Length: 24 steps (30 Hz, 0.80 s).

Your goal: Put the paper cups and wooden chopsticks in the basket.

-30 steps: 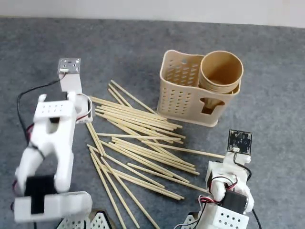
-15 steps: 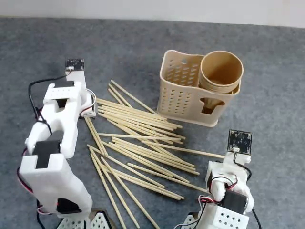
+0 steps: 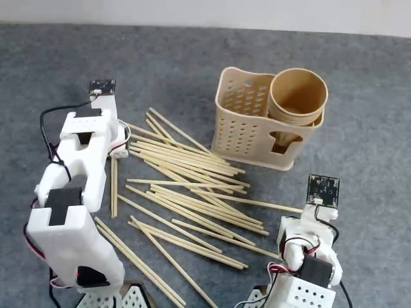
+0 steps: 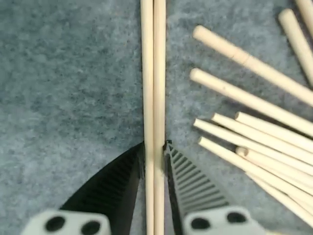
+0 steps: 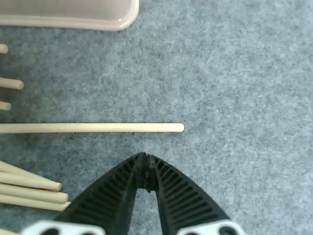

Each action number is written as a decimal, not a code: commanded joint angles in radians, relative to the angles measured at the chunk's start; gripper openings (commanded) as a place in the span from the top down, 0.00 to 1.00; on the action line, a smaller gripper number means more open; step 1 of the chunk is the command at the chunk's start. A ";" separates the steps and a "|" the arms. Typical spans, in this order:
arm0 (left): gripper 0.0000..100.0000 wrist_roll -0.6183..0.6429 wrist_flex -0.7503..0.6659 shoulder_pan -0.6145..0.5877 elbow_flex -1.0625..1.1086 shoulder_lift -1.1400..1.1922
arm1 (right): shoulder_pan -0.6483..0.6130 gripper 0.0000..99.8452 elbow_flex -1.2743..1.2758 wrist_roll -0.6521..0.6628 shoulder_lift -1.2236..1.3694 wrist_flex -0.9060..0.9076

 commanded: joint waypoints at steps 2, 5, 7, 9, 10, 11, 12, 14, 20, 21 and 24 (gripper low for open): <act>1.00 0.003 0.095 -0.013 -0.062 -0.119 | 0.015 0.99 0.119 0.000 -0.012 -0.010; 1.00 0.003 0.104 -0.010 -0.010 -0.220 | 0.015 0.99 0.119 0.000 -0.012 -0.010; 1.00 0.003 0.103 0.008 0.033 -0.294 | 0.015 0.99 0.119 0.000 -0.012 -0.010; 1.00 0.003 0.103 0.028 0.064 -0.367 | 0.015 0.99 0.119 0.000 -0.012 -0.010; 1.00 0.003 0.103 0.039 0.074 -0.406 | 0.015 0.99 0.119 0.000 -0.012 -0.010; 1.00 0.005 0.103 0.048 0.082 -0.443 | 0.015 0.99 0.119 0.000 -0.012 -0.010; 1.00 0.006 0.103 0.056 0.084 -0.475 | 0.015 0.99 0.119 0.000 -0.012 -0.010; 1.00 0.009 0.106 0.073 0.079 -0.532 | 0.015 0.99 0.119 0.000 -0.012 -0.010; 1.00 0.011 0.103 0.159 0.039 -0.677 | 0.015 0.99 0.119 0.000 -0.012 -0.010; 1.00 0.011 0.103 0.177 0.022 -0.697 | 0.015 0.99 0.119 0.000 -0.012 -0.010; 1.00 0.011 0.106 0.225 -0.054 -0.751 | 0.015 0.99 0.119 0.000 -0.012 -0.010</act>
